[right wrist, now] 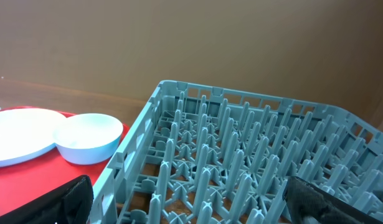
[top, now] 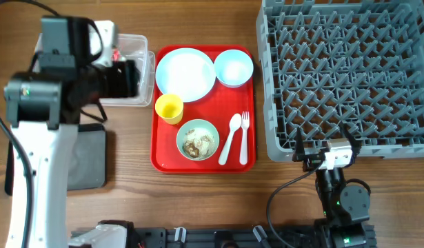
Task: Sort waste into correct bins and load items into the dishwasher rack
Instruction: 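Move the left gripper to the green rice bowl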
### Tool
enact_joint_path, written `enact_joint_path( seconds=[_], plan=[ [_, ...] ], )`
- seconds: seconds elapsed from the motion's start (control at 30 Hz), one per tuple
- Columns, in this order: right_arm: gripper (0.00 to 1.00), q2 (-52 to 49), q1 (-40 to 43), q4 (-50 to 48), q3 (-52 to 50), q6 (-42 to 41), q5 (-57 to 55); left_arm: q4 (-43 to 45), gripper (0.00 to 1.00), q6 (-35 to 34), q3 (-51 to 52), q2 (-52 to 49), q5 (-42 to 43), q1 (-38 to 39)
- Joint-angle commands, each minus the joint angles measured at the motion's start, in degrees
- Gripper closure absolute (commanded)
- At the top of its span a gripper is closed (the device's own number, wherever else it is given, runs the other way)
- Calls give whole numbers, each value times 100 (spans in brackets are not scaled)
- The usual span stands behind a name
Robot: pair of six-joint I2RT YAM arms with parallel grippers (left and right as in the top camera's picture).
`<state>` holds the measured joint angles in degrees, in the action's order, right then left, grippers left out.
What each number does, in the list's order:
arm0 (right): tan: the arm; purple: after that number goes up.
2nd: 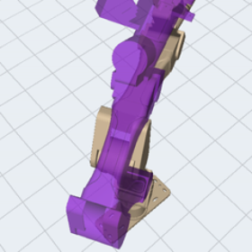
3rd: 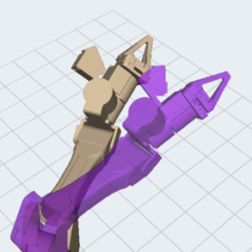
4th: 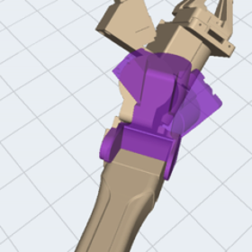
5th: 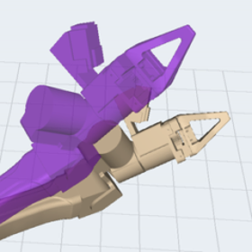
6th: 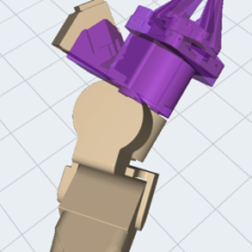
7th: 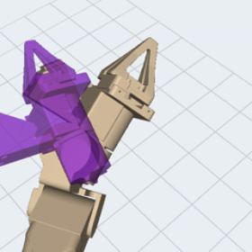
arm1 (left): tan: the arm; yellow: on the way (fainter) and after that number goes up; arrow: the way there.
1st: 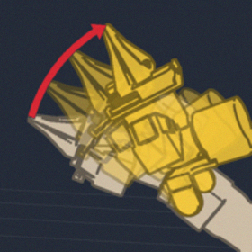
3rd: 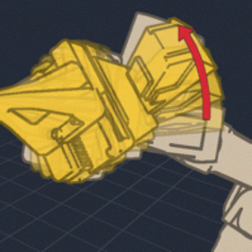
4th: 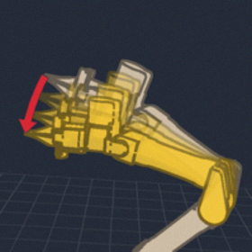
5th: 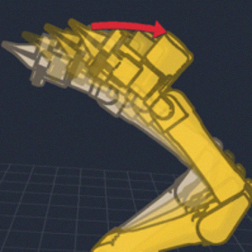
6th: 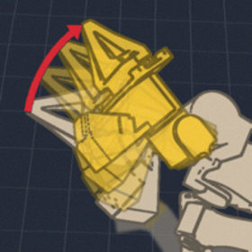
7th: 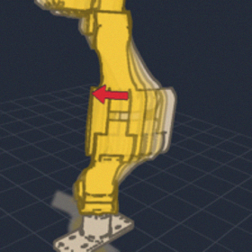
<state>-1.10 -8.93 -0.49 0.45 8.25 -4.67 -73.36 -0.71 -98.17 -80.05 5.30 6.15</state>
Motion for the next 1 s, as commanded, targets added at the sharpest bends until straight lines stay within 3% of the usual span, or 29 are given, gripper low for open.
enact_joint_path(
  seconds=[0.0, 0.2, 0.53, 0.97],
  plan=[
    [0, 46, -22, -26, -9, 68, 94, -107, 14, -13, 260, 496, 76, 649],
    [0, 46, -22, -26, -9, 68, 94, 79, 14, -682, 1259, 1027, -417, 1412],
    [0, 46, -22, -26, -9, 68, 94, 1554, 11, -1843, 3995, 1290, -636, 2459],
    [0, 46, -22, -26, -9, 66, 94, 3526, 15, -2232, 5569, 1049, -691, 2583]
  ],
)
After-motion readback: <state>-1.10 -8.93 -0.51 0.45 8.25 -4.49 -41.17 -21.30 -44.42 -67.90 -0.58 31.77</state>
